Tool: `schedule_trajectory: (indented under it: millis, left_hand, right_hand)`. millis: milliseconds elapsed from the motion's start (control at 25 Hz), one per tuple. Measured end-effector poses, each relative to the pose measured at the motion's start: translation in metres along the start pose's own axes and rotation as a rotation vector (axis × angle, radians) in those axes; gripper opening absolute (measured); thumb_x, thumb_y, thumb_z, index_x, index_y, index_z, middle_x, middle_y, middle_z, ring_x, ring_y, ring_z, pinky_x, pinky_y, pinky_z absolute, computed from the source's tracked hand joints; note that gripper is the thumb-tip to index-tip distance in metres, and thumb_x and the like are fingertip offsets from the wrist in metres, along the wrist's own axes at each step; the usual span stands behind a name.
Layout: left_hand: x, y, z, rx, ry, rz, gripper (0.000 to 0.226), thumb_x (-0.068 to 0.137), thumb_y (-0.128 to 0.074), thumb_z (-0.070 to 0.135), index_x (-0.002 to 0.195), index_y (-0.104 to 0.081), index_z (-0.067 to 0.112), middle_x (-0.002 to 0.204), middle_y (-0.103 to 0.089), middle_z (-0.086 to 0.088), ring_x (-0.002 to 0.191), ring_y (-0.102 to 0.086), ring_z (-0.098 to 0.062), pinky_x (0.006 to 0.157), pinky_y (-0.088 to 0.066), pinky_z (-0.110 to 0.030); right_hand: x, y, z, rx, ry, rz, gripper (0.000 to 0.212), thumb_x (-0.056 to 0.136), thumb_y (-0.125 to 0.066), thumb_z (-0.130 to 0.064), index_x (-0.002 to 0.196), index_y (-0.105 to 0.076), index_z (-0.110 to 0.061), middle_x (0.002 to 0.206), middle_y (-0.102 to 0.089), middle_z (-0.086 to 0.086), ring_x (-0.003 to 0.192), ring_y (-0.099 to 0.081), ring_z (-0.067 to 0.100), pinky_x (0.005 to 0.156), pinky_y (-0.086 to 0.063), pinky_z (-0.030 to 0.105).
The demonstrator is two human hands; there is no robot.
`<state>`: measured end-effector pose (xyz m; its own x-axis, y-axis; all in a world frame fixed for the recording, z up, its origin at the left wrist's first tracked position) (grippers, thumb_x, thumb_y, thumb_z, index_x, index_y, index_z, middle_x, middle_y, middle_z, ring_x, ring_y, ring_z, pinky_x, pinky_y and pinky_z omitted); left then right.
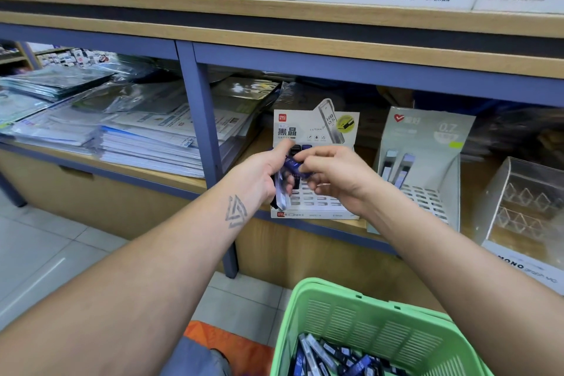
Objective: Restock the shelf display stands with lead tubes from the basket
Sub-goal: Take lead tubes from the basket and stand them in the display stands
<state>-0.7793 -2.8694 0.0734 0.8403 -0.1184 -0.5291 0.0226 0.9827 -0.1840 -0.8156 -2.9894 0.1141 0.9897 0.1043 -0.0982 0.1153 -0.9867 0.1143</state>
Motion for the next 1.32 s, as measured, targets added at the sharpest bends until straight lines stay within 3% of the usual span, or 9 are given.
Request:
schedule_trajectory:
  millis: [120, 280, 480, 760, 960, 1040, 1200, 1320]
  left_hand:
    - [0.001, 0.001, 0.002, -0.072, -0.002, -0.035, 0.044, 0.091, -0.068, 0.047, 0.067, -0.052, 0.014, 0.048, -0.042, 0.001, 0.032, -0.037, -0.01, 0.036, -0.035, -0.015]
    - [-0.003, 0.003, 0.012, -0.1, -0.058, -0.087, 0.01, 0.095, -0.066, 0.015, 0.087, -0.064, 0.01, 0.057, -0.053, -0.001, 0.034, -0.042, -0.005, 0.036, -0.036, -0.015]
    - [0.001, 0.004, 0.011, -0.08, -0.035, -0.073, 0.005, 0.098, -0.059, 0.009, 0.096, -0.064, 0.009, 0.056, -0.059, -0.003, 0.034, -0.046, -0.005, 0.036, -0.038, -0.014]
    - [-0.003, 0.001, 0.0, -0.007, 0.064, -0.096, 0.02, 0.095, -0.068, 0.027, 0.087, -0.061, 0.009, 0.057, -0.053, -0.005, 0.035, -0.046, -0.009, 0.036, -0.039, -0.014]
    - [-0.007, 0.009, -0.007, -0.045, 0.155, -0.112, 0.015, 0.091, -0.056, 0.008, 0.077, -0.052, 0.005, 0.057, -0.054, -0.011, 0.04, -0.052, -0.019, 0.045, -0.048, -0.021]
    - [-0.009, 0.008, -0.006, -0.061, 0.14, -0.127, 0.009, 0.09, -0.046, 0.0, 0.085, -0.053, 0.003, 0.062, -0.06, -0.015, 0.049, -0.057, -0.023, 0.051, -0.051, -0.027]
    - [-0.002, 0.017, -0.003, -0.01, 0.123, -0.1, 0.033, 0.093, -0.037, -0.01, 0.12, -0.054, -0.005, 0.081, -0.066, -0.025, 0.074, -0.064, -0.029, 0.058, -0.06, -0.041]
    - [0.0, 0.021, -0.003, 0.02, 0.14, -0.105, 0.023, 0.1, -0.037, -0.008, 0.119, -0.052, -0.009, 0.081, -0.066, -0.029, 0.078, -0.065, -0.031, 0.068, -0.056, -0.048]
  right_hand:
    - [0.01, 0.025, 0.005, 0.216, -0.012, 0.133, 0.022, 0.09, -0.055, 0.003, 0.103, -0.073, 0.0, 0.071, -0.065, 0.012, 0.053, -0.059, 0.015, 0.051, -0.05, 0.022]
    - [0.016, 0.044, 0.009, 0.217, -0.005, 0.183, 0.023, 0.092, -0.053, 0.006, 0.104, -0.073, 0.005, 0.074, -0.068, 0.015, 0.054, -0.059, 0.016, 0.052, -0.052, 0.02]
    - [0.021, 0.048, 0.009, 0.338, 0.129, 0.119, 0.026, 0.086, -0.065, 0.016, 0.108, -0.071, 0.003, 0.096, -0.072, 0.021, 0.081, -0.07, 0.022, 0.076, -0.059, 0.024]
    - [0.026, 0.073, 0.0, 0.04, 0.283, 0.305, 0.012, 0.092, -0.073, -0.014, 0.101, -0.073, -0.006, 0.076, -0.067, 0.004, 0.058, -0.056, 0.007, 0.06, -0.051, 0.019]
    - [0.044, 0.073, 0.004, -0.302, 0.243, 0.351, 0.021, 0.099, -0.063, -0.015, 0.116, -0.07, -0.006, 0.084, -0.068, 0.001, 0.068, -0.058, 0.011, 0.073, -0.056, 0.031]
    - [0.05, 0.072, 0.005, -0.387, 0.246, 0.36, 0.023, 0.099, -0.063, -0.016, 0.119, -0.07, -0.008, 0.089, -0.069, 0.003, 0.072, -0.062, 0.014, 0.08, -0.058, 0.037]
    - [0.058, 0.063, -0.002, -0.516, 0.313, 0.369, 0.017, 0.098, -0.064, -0.012, 0.113, -0.071, -0.012, 0.095, -0.07, 0.003, 0.083, -0.068, 0.016, 0.085, -0.058, 0.034]
    - [0.061, 0.053, -0.006, -0.551, 0.392, 0.36, 0.014, 0.095, -0.065, -0.003, 0.101, -0.068, -0.014, 0.089, -0.067, 0.002, 0.079, -0.068, 0.016, 0.082, -0.061, 0.037]
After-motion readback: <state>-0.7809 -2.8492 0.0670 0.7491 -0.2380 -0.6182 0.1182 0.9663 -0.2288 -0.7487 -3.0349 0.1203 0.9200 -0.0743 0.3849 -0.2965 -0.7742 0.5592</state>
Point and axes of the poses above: each hand's wrist, its own x-axis towards the middle knuckle, its own y-axis out of the back of the hand, z = x × y, the point moved 7 cm from there along x, towards the middle knuckle
